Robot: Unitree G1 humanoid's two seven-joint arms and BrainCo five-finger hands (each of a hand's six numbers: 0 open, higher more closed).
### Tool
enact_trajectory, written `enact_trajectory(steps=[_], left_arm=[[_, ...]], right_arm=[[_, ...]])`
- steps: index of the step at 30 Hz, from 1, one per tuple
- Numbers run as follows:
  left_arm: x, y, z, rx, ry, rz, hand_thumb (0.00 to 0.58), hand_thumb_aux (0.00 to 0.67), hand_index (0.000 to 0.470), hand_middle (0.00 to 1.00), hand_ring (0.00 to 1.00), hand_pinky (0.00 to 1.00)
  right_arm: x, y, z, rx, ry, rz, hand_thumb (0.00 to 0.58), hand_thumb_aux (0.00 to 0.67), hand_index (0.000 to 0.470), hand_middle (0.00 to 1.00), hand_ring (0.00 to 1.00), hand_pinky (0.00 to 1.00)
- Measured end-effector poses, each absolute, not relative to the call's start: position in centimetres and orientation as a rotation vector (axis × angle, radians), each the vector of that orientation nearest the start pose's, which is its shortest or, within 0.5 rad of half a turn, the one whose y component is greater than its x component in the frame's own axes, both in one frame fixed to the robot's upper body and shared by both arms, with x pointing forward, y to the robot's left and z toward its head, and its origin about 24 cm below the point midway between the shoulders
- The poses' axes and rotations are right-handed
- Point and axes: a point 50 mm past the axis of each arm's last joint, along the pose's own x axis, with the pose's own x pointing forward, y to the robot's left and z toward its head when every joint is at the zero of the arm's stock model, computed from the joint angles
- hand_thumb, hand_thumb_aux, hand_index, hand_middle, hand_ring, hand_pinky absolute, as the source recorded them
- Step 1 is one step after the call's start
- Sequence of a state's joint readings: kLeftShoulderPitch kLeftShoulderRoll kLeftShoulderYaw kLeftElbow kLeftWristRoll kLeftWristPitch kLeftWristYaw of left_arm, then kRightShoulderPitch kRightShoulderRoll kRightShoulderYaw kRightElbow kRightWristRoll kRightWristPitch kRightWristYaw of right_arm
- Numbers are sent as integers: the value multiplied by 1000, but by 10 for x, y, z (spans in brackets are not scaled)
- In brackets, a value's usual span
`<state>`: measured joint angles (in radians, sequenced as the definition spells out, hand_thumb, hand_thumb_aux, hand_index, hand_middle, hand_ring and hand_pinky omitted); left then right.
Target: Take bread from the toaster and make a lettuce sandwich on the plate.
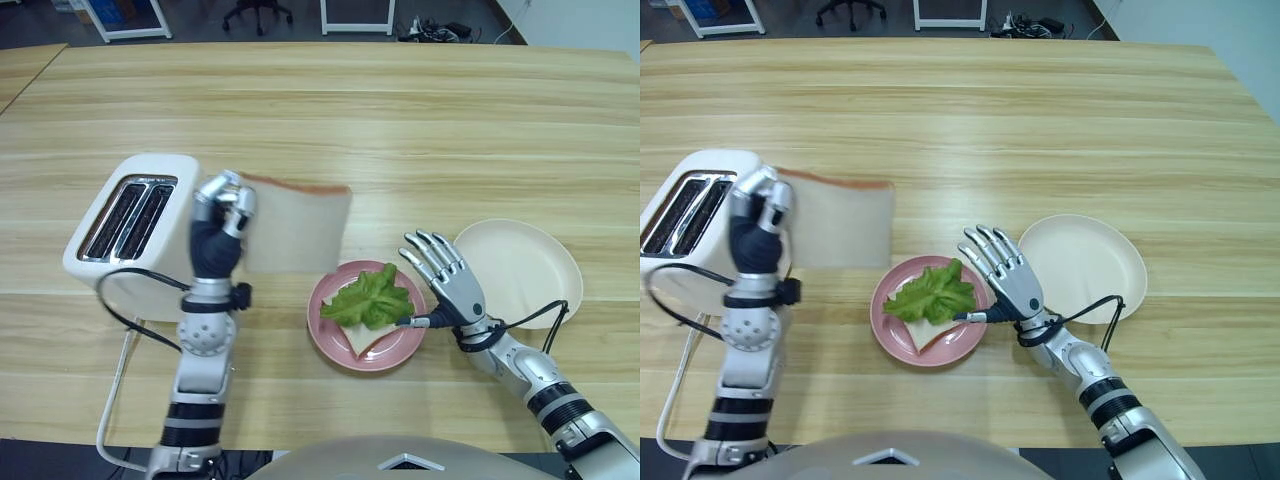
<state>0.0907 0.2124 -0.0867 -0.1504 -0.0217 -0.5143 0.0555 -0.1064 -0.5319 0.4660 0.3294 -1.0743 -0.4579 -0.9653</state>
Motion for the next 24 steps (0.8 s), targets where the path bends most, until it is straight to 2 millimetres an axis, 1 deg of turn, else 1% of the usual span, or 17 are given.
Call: enact_trajectory(steps=[3, 6, 9, 11, 13, 17, 20, 21, 24], left_arm=[[214, 140, 80, 78, -472, -171, 580, 670, 470, 1000, 1000, 1000], [211, 129, 69, 67, -423, -240, 580, 670, 470, 1000, 1000, 1000], [206, 120, 54, 97, -362, -335, 580, 670, 470, 1000, 1000, 1000], [205, 120, 45, 153, -330, -387, 580, 670, 470, 1000, 1000, 1000], [209, 122, 39, 215, -313, -421, 580, 670, 470, 1000, 1000, 1000], [225, 123, 35, 343, -313, -499, 580, 670, 470, 1000, 1000, 1000], [235, 127, 28, 420, -295, -520, 580, 670, 470, 1000, 1000, 1000], [241, 129, 24, 456, -276, -518, 580, 670, 470, 1000, 1000, 1000], [249, 130, 18, 507, -267, -510, 580, 670, 470, 1000, 1000, 1000]], right_arm=[[225, -156, 35, -1154, -893, 57, 0, 0, 0, 0, 0, 0], [226, -158, 39, -1157, -902, 42, 0, 0, 0, 0, 0, 0], [224, -157, 42, -1153, -915, 44, 0, 0, 0, 0, 0, 0], [223, -159, 44, -1155, -921, 45, 0, 0, 0, 0, 0, 0], [223, -159, 46, -1153, -926, 44, 0, 0, 0, 0, 0, 0], [222, -159, 46, -1155, -921, 55, 0, 0, 0, 0, 0, 0], [221, -158, 45, -1154, -918, 65, 0, 0, 0, 0, 0, 0], [219, -157, 44, -1146, -920, 86, 0, 0, 0, 0, 0, 0], [212, -152, 41, -1128, -938, 179, 0, 0, 0, 0, 0, 0]])
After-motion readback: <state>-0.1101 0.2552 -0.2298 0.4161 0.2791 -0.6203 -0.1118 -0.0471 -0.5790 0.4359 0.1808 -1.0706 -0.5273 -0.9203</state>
